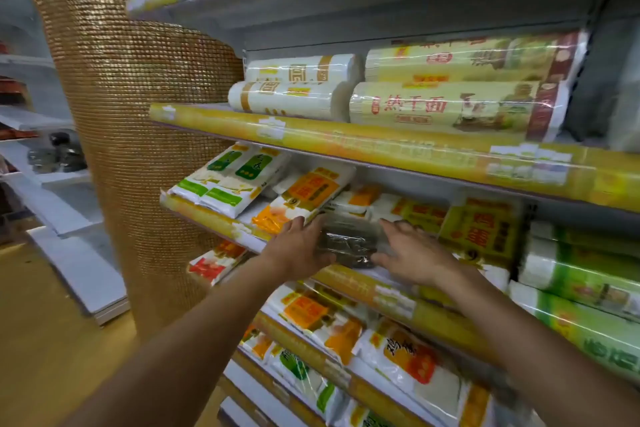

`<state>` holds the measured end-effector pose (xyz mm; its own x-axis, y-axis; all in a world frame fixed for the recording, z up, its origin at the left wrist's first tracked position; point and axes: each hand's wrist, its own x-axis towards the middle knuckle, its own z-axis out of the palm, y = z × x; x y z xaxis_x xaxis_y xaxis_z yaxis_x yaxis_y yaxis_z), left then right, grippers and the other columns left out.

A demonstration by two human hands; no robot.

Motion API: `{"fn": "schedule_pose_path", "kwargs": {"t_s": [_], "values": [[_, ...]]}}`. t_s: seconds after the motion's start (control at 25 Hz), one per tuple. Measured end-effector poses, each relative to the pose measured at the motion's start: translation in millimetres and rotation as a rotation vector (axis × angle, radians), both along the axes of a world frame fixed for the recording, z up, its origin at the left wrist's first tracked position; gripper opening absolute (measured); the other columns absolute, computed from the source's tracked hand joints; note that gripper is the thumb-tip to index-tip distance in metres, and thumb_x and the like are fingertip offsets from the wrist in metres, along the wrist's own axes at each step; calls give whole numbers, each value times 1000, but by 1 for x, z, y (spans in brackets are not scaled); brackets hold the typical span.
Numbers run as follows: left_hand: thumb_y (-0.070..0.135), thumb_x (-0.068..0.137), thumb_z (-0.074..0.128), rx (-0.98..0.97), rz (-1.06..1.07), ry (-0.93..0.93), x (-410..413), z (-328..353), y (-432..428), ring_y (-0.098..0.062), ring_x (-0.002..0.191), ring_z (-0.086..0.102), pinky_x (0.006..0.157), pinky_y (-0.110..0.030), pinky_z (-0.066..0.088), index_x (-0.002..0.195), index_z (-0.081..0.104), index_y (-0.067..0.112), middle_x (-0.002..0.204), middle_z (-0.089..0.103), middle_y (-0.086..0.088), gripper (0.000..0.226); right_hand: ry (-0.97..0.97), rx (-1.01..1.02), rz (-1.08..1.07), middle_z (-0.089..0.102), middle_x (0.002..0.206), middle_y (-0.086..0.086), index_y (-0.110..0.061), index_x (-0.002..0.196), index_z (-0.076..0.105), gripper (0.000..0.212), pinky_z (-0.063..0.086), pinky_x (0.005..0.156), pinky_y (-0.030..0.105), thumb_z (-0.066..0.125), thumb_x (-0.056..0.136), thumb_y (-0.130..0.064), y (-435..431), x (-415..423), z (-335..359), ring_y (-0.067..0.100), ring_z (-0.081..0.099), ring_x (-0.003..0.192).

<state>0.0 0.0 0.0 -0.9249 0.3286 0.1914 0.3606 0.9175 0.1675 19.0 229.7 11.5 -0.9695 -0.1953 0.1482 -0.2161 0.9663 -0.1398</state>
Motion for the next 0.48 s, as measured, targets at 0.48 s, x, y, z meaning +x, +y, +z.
{"fn": "schedule_pose_path", "kwargs": {"t_s": [0.48], "values": [[59, 80, 71, 122, 74, 1, -25, -16, 10, -32, 114, 58, 90, -40, 51, 153, 15, 36, 130, 48, -12, 95, -53, -8, 103, 54, 137, 8, -23, 154, 8, 98, 50, 92, 38, 60, 83, -65, -25, -46, -15, 27, 55, 118]]}}
